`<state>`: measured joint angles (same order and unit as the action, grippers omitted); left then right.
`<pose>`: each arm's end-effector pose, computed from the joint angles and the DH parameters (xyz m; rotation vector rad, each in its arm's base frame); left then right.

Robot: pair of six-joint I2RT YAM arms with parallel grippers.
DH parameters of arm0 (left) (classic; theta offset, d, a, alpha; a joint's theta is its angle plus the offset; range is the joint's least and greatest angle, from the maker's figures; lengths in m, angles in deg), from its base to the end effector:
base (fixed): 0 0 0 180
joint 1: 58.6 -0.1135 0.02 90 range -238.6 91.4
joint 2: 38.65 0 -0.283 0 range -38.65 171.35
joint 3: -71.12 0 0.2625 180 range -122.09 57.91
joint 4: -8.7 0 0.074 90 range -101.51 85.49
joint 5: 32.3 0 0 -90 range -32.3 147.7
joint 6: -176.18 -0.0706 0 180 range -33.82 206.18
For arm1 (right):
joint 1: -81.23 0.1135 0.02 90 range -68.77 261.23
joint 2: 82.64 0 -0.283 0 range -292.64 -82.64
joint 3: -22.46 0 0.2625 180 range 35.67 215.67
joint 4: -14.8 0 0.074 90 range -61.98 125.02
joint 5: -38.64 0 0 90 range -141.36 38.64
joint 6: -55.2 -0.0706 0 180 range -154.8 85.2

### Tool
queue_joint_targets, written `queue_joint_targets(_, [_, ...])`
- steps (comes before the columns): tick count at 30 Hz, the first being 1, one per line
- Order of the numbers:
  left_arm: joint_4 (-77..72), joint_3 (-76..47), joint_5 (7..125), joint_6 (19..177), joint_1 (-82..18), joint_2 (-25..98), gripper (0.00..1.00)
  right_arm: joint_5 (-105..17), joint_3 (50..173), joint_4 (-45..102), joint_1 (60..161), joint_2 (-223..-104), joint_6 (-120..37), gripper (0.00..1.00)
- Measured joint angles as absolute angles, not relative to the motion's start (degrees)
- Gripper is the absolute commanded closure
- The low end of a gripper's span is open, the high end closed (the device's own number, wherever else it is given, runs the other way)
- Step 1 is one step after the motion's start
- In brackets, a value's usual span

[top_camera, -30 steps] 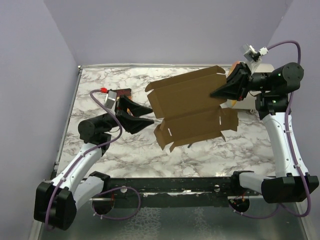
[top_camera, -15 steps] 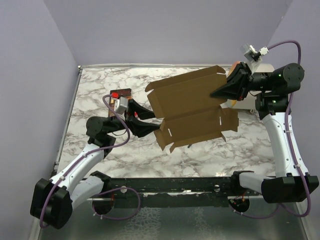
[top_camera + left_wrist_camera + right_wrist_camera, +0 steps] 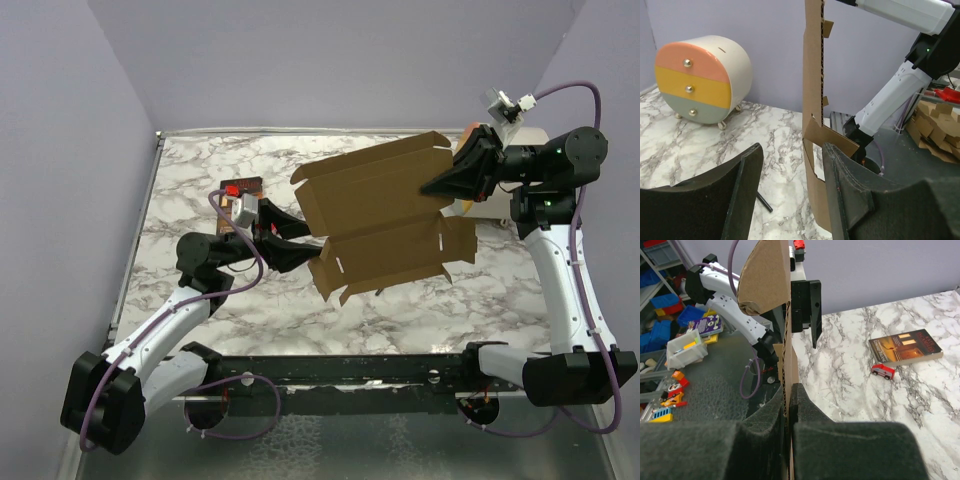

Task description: Fold the paper box

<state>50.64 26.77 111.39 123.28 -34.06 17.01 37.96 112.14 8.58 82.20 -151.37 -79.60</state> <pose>0.1741 -0.1420 0.3547 0.8083 1.1407 -1.3940 0.2278 0.0745 0.5053 -1.0496 1.4254 1.4399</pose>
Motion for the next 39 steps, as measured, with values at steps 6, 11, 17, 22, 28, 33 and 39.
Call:
queue_joint_targets(6, [55.7, 27.8, 110.3, 126.2, -32.4, 19.3, 0.45, 38.0, 111.6, 8.4, 82.0, -151.4, -79.6, 0.99])
queue_joint_targets(11, [58.2, 27.8, 108.7, 127.0, -30.3, 20.2, 0.45, 38.0, 111.4, 8.4, 82.0, -151.4, -79.6, 0.99])
queue_joint_targets(17, [59.7, 27.8, 106.7, 127.0, -27.9, 22.0, 0.56, 38.0, 111.1, 8.4, 82.0, -151.4, -79.6, 0.99])
queue_joint_targets(22, [60.2, 27.8, 104.9, 127.2, -26.9, 23.4, 0.75, 38.0, 110.7, 8.2, 82.0, -151.3, -79.6, 0.99])
queue_joint_targets(28, [60.8, 27.8, 103.4, 128.0, -26.6, 23.9, 0.93, 38.0, 110.0, 8.2, 81.9, -151.0, -79.6, 0.99])
queue_joint_targets(33, [61.5, 27.8, 103.3, 129.1, -26.6, 24.2, 1.00, 38.0, 109.9, 7.8, 81.8, -150.7, -79.6, 0.99])
queue_joint_targets(39, [61.7, 27.8, 103.3, 129.8, -26.6, 24.5, 0.97, 38.0, 109.5, 7.2, 81.7, -150.6, -79.6, 0.99])
